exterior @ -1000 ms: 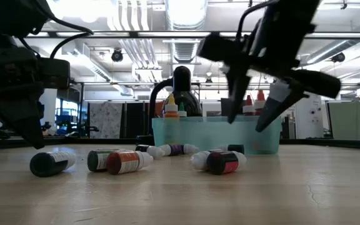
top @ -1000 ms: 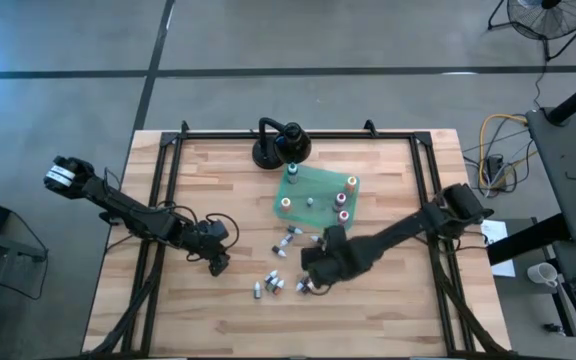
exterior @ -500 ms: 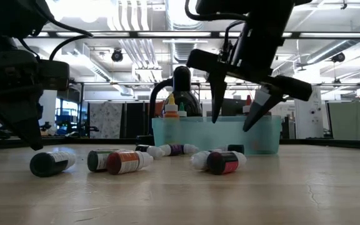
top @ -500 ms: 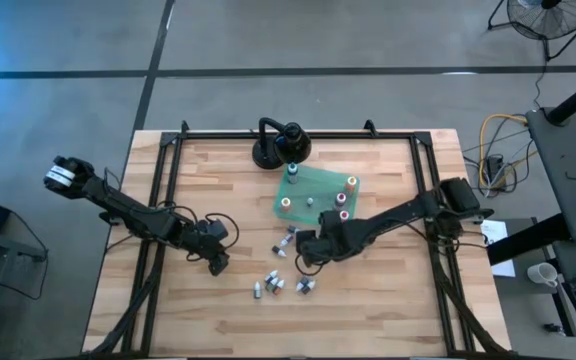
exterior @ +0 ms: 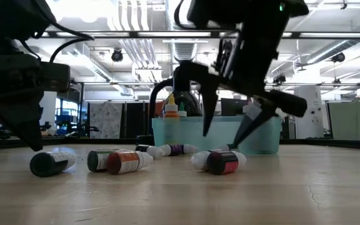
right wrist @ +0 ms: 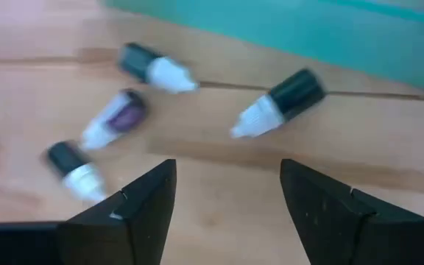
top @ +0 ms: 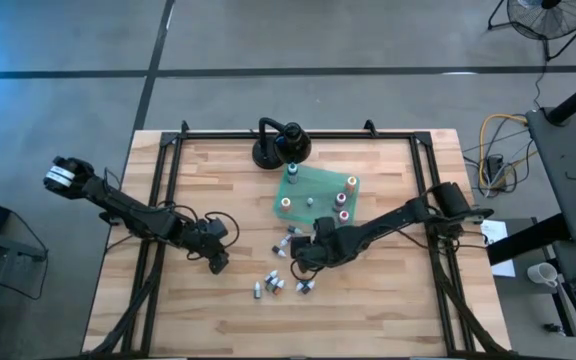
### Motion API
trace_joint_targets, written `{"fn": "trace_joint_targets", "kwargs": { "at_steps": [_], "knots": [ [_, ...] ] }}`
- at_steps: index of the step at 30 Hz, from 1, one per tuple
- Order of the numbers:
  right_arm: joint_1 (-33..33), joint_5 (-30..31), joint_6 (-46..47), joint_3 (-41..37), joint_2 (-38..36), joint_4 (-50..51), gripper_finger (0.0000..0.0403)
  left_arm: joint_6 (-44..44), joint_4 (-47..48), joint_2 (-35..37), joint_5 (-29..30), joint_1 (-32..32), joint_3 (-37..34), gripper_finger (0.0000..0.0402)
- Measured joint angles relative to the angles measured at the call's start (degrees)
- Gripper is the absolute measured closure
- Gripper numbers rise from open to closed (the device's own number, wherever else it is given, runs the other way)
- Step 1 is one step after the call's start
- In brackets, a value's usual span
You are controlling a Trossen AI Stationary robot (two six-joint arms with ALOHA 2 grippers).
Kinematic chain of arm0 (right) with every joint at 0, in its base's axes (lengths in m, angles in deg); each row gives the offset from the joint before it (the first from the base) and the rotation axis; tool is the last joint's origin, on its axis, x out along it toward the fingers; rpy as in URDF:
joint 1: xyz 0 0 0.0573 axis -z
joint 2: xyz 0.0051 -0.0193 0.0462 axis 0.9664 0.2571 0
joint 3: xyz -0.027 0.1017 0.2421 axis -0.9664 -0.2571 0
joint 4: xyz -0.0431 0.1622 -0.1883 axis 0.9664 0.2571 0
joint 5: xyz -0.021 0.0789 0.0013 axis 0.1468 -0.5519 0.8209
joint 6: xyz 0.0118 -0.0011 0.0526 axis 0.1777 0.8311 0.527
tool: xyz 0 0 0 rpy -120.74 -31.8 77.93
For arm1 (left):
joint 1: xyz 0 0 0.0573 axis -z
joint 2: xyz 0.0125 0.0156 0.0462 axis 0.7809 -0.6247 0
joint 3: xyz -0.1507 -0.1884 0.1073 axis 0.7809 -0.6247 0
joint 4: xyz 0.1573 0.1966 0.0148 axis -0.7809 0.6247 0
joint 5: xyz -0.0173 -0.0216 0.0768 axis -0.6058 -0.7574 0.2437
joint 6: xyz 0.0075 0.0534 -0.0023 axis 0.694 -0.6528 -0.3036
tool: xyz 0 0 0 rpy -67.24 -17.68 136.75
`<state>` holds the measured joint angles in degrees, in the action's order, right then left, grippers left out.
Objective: Pick & Place food coloring
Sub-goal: Move the green food coloring bottle to the bottom right of the table
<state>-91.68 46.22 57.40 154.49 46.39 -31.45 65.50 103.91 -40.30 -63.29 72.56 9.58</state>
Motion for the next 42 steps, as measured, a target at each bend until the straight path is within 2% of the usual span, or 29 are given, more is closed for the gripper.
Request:
{"fn": "trace_joint_targets", "kwargs": {
  "at_steps": [4, 11, 16, 22, 36, 42],
  "knots": [
    [-0.5, 0.6, -1.2, 2.0, -0.4, 2.2, 0.0171, 0.2, 0.4, 0.0, 0.0, 0.0, 0.0, 0.0268],
    [1.6, 3.2, 9.1, 1.9, 1.1, 5.8, 0.0179, -0.3, 0.4, 0.0, 0.0, -0.4, 0.0, 0.0268],
    [2.4, -1.3, 9.6, 2.0, 2.4, 4.5, 0.0179, -0.3, 0.4, 0.0, 0.0, -0.5, 0.0, 0.0268],
    [2.5, -1.7, 15.1, 1.9, 3.5, 6.4, 0.0189, -0.4, 0.6, 0.0, 0.0, -0.5, 0.0, 0.0268],
    [2.5, -1.6, 16.7, 1.8, 3.5, 8.2, 0.0296, -0.5, 0.9, 0.0, -0.3, -0.5, 0.0, 0.0268],
    [2.5, -1.5, 16.7, 1.4, 3.5, 8.1, 0.0322, -0.5, 0.9, 0.0, -0.3, -0.5, 0.0, 0.0268]
  ]
}}
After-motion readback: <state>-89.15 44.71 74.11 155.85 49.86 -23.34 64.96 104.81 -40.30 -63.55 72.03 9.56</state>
